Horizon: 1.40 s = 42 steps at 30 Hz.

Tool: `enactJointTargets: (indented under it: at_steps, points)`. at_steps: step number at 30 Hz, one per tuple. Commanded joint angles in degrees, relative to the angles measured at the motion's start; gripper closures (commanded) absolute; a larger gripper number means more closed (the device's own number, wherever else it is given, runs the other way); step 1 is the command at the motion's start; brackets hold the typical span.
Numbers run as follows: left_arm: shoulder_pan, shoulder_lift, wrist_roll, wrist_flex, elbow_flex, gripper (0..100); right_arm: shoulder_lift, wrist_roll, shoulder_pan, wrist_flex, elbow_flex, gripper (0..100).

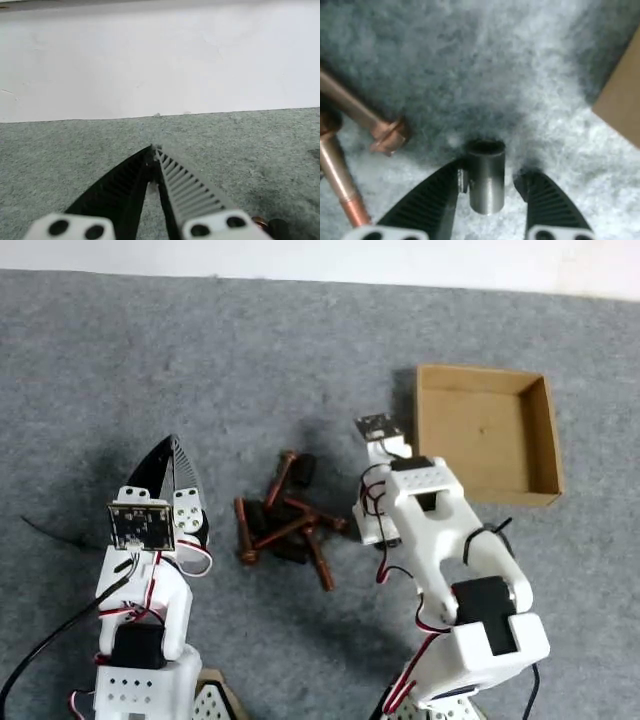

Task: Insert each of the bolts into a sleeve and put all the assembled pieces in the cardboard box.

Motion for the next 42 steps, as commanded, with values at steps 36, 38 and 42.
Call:
enactJointTargets:
  at_steps: [36,38,42]
  points:
    - [-0.31,-0.75,0.00,-0.26,1.10,99,1.54,-2.64,-3.38,5.85,-3.21,91.3]
    - [-0.31,-0.75,0.00,-0.18,1.10,99,1.54,-2.64,-2.77,5.05,-3.21,91.4]
    - [-0.31,-0.75,0.00,-0.18,1.10,99,1.54,-2.64,-2.33,4.62,-3.38,94.9]
